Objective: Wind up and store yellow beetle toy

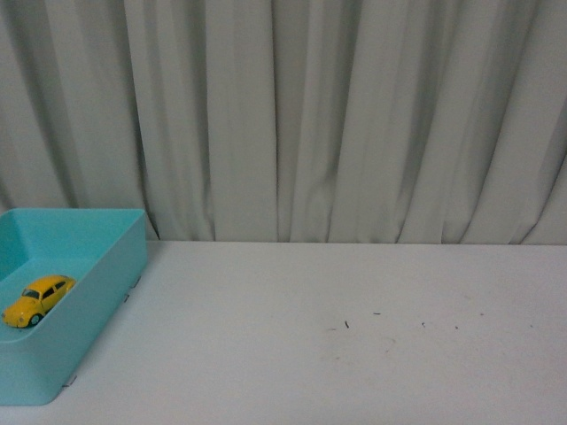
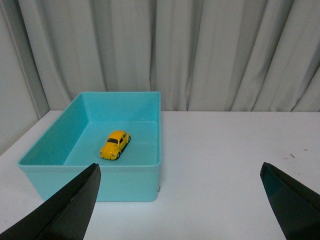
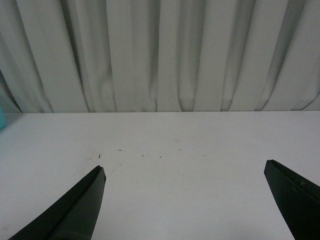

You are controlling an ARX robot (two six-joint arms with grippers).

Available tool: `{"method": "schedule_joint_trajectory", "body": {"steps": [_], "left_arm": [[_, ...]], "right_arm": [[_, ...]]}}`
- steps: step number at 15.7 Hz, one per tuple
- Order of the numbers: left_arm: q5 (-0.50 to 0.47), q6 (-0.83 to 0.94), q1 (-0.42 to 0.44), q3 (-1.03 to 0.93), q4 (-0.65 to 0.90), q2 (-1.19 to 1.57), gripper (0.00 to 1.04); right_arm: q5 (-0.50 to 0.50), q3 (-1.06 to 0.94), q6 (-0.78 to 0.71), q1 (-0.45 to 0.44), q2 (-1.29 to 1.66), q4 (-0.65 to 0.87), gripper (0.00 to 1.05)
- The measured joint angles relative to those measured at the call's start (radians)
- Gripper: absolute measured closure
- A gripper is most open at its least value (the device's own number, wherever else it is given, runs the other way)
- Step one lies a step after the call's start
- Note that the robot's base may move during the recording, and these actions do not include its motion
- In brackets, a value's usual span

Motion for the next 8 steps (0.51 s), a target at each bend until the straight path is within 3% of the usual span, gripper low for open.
{"method": "schedule_joint_trajectory", "body": {"steps": [8], "left_arm": [[-0.001, 0.000, 0.000, 0.000, 0.001, 0.000, 0.07]], "right_arm": [[0.000, 0.000, 0.000, 0.000, 0.000, 0.000, 0.07]]}}
